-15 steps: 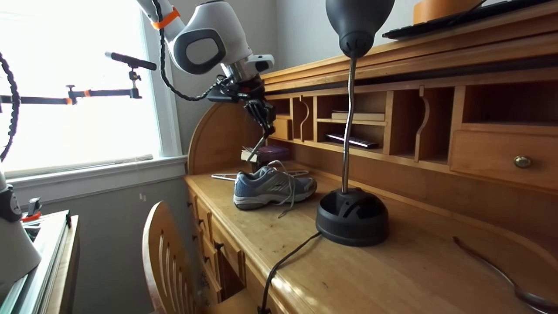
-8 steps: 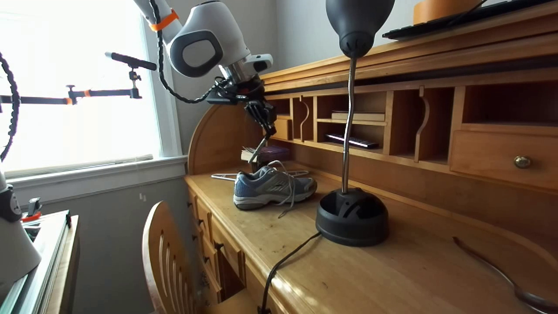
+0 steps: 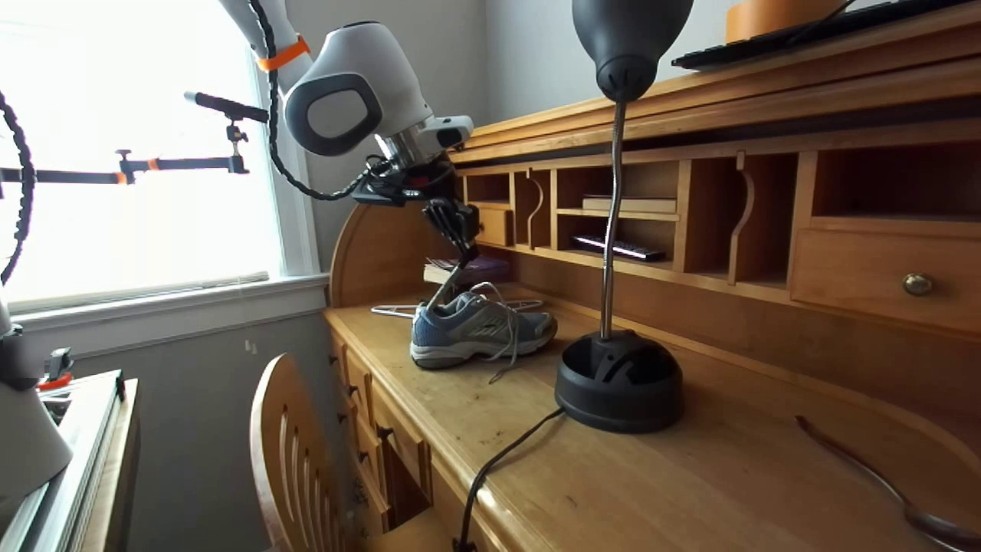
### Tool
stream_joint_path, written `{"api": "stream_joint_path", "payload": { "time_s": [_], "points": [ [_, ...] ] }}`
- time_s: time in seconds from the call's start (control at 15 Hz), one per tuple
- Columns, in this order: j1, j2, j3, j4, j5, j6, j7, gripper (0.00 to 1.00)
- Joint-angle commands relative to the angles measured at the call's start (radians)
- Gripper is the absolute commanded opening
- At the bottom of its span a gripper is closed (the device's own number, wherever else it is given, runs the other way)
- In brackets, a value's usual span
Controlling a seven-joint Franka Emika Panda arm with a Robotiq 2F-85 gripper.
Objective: Take the marker out of the sneaker and put it on the shelf.
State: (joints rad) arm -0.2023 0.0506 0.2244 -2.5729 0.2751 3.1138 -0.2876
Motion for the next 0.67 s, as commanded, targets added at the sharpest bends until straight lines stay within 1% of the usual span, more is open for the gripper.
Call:
{"api": "stream_joint_path", "payload": {
  "time_s": [0.0,0.07,0.13,0.2,0.27,0.33,0.4,0.47,0.53,0.6],
  "points": [
    [-0.023,-0.012,-0.099,-0.056,-0.12,0.026,0.071,0.04],
    [0.016,-0.011,-0.183,-0.063,-0.163,0.026,0.087,0.04],
    [0.006,0.0,-0.226,-0.062,-0.2,0.015,0.098,0.04],
    [-0.021,0.017,-0.244,-0.055,-0.258,0.016,0.138,0.04],
    [-0.019,0.04,-0.277,-0.04,-0.277,0.01,0.155,0.04],
    [-0.013,0.061,-0.301,-0.029,-0.289,0.012,0.175,0.04],
    [0.007,0.084,-0.325,-0.015,-0.268,0.008,0.176,0.04],
    [0.014,0.1,-0.333,-0.008,-0.264,0.0,0.191,0.04],
    [0.023,0.122,-0.334,0.003,-0.253,0.001,0.206,0.04],
    [0.016,0.142,-0.314,0.013,-0.228,0.002,0.211,0.04]
  ]
}}
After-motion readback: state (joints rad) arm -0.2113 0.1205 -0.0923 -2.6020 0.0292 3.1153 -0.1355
